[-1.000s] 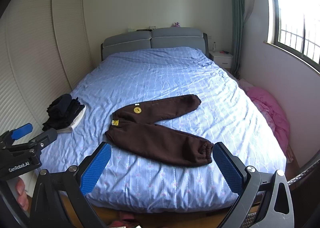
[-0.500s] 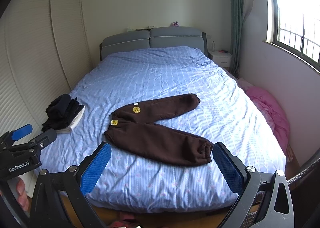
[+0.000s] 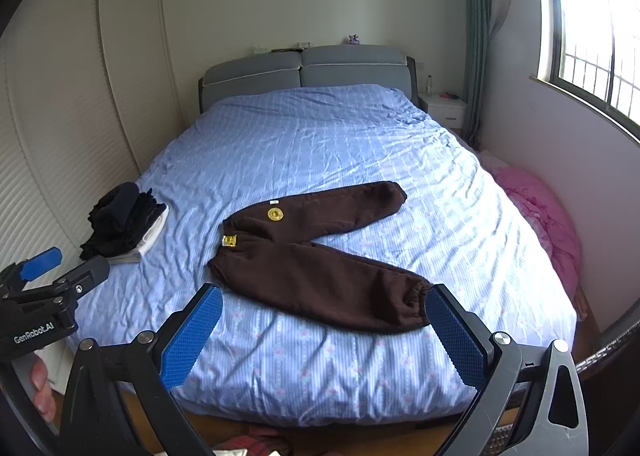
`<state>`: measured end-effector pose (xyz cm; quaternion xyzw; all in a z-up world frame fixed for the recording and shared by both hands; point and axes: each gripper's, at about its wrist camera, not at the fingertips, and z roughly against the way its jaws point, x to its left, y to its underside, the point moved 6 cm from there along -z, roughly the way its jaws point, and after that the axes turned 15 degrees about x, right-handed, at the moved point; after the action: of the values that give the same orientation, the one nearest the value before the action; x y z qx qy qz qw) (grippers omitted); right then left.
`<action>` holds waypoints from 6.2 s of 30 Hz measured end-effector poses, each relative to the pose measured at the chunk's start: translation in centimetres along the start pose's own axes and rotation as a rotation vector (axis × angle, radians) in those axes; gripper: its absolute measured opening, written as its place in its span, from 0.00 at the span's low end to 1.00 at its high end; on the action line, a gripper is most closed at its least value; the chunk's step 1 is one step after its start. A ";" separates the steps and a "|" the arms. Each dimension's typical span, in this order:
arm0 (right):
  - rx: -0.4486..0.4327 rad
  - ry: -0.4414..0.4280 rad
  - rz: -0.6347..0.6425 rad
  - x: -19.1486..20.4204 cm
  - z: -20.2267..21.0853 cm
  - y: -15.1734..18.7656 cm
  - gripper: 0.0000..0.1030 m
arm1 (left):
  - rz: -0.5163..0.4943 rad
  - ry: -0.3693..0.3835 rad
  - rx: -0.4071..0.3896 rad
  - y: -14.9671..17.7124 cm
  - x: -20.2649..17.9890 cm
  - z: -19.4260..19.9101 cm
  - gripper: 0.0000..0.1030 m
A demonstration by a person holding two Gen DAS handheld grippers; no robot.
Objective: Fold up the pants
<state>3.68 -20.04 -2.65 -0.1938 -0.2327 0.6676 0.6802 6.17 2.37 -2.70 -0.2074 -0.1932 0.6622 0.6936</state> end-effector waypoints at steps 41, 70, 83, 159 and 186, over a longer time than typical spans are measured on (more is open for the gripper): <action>0.531 0.023 -0.807 -8.4 -41.0 7.5 0.69 | 0.235 0.244 0.734 -1.1 6.5 -46.0 0.90; 0.419 -0.118 -0.961 -14.4 -38.5 4.0 0.13 | 0.032 0.126 0.560 -7.4 1.8 -39.3 0.21; -0.024 -0.136 -0.688 -14.4 -33.6 -24.9 0.12 | 0.382 0.181 0.421 -20.5 5.3 -38.9 0.18; 0.255 -0.052 -0.059 -8.6 -42.5 -21.7 0.70 | -0.163 0.036 0.351 -26.3 6.7 -43.8 0.82; 0.457 -0.325 0.129 5.0 -49.6 -18.0 0.65 | 0.601 0.400 0.358 -23.3 12.4 -48.0 0.40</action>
<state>46.91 -13.28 -32.57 0.0596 -0.1692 0.7668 0.6164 52.31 12.33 -30.39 -0.2554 0.1334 0.8053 0.5182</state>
